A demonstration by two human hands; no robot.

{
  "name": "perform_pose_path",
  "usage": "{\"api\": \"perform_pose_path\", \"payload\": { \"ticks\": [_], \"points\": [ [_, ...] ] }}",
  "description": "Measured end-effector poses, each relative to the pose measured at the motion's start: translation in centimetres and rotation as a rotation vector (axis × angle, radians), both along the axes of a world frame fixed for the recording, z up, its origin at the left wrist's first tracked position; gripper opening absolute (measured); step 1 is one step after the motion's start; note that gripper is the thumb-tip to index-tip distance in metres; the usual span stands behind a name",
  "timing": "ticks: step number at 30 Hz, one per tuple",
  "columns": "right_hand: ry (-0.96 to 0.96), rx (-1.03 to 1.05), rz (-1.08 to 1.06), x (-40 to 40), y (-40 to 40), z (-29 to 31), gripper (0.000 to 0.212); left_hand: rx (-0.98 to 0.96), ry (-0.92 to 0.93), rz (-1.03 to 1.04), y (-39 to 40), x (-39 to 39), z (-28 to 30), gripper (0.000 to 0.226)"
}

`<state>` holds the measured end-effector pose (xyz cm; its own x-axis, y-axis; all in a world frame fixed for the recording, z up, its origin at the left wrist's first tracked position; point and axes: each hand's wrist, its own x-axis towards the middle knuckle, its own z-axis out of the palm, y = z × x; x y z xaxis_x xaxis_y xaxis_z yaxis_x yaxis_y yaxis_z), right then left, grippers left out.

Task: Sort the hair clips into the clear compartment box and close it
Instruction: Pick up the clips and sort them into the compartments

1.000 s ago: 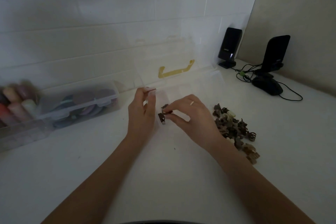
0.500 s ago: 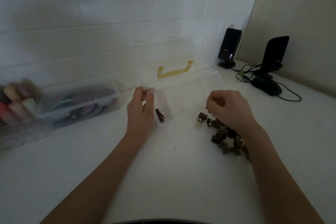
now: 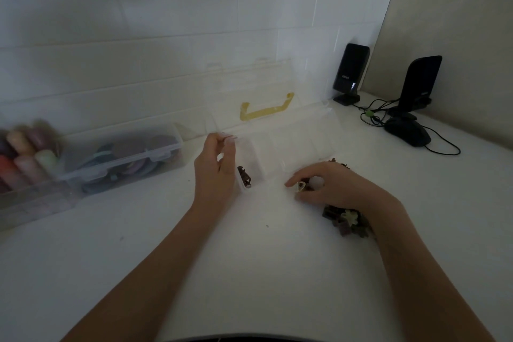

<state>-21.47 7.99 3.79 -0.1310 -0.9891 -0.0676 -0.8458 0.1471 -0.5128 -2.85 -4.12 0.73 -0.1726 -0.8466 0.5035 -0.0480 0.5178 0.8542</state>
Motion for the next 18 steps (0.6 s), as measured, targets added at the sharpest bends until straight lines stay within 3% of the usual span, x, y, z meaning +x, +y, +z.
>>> {"api": "perform_pose_path", "payload": {
  "ticks": [3, 6, 11, 18],
  "points": [
    [-0.015, -0.087, 0.027, 0.1, -0.2, 0.1, 0.013, 0.008, 0.003, 0.012, 0.0, 0.0, 0.1, 0.015],
    [-0.163, -0.17, 0.065, 0.1, -0.2, 0.5, 0.005, -0.002, 0.014, 0.005, 0.1, 0.0, 0.1, 0.016],
    [-0.293, -0.262, 0.082, 0.7, -0.2, 0.8, 0.01, 0.009, -0.001, 0.031, -0.2, 0.0, 0.0, 0.013],
    [-0.23, -0.15, 0.102, 1.3, -0.3, 0.9, 0.011, 0.017, -0.004, 0.053, -0.7, 0.0, -0.3, 0.016]
  ]
}}
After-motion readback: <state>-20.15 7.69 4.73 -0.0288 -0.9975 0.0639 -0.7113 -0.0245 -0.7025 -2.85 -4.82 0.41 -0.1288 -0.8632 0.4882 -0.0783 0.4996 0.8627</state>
